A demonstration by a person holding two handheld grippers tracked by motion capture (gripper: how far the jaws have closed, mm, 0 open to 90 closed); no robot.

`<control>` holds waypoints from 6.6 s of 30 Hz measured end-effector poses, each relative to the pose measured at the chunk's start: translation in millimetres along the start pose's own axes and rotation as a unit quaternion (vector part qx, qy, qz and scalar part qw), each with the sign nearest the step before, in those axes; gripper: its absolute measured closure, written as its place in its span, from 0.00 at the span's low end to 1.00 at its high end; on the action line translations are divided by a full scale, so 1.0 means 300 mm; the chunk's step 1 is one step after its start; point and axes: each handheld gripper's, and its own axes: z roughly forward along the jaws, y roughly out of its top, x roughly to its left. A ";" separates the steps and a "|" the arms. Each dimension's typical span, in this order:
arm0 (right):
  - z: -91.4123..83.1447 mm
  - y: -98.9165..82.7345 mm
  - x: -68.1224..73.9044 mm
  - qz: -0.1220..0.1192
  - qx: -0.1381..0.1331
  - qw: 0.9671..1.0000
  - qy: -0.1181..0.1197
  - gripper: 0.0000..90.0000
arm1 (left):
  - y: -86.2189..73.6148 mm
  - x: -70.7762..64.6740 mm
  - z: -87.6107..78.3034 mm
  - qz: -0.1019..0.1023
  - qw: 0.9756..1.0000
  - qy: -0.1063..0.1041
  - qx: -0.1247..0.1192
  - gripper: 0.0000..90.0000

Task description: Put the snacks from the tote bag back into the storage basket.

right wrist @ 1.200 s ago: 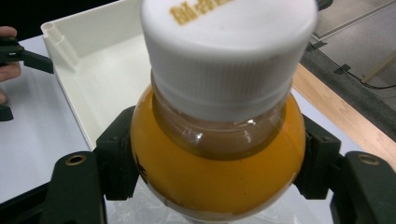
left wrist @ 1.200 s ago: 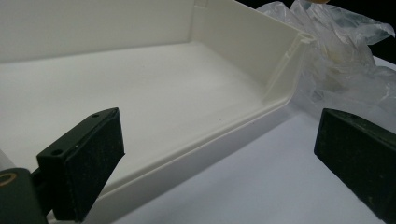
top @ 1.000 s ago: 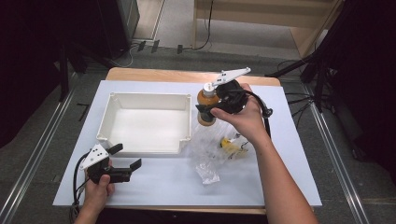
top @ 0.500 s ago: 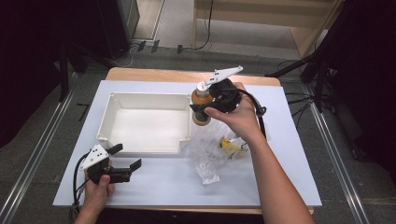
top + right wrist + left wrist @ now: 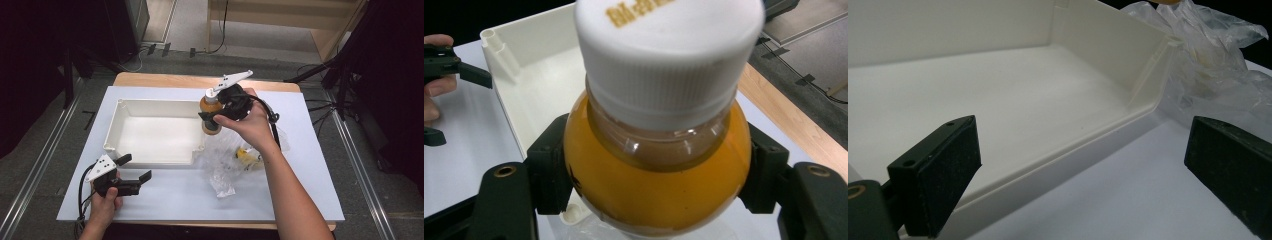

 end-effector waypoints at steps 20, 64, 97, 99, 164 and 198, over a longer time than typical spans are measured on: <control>0.033 0.041 0.023 -0.007 -0.001 1.000 0.003 0.35 | 0.000 0.000 0.000 0.004 1.000 -0.001 0.000 0.02; 0.147 0.064 0.068 -0.013 0.004 1.000 0.016 0.35 | 0.000 -0.004 0.003 0.008 1.000 0.001 0.001 0.02; 0.207 0.021 0.075 -0.015 0.012 1.000 0.020 0.34 | 0.000 -0.006 0.004 0.010 1.000 0.000 0.001 0.02; 0.213 0.014 0.075 -0.013 0.013 1.000 0.021 0.34 | 0.000 -0.006 0.004 0.010 1.000 0.000 0.001 0.02; 0.309 -0.122 0.067 0.021 0.028 0.998 0.056 0.17 | 0.000 -0.006 0.004 0.010 1.000 0.002 0.001 0.02; 0.024 -0.284 -0.027 0.058 -0.036 0.998 0.004 0.18 | -0.001 -0.005 0.003 0.007 1.000 0.006 -0.001 0.02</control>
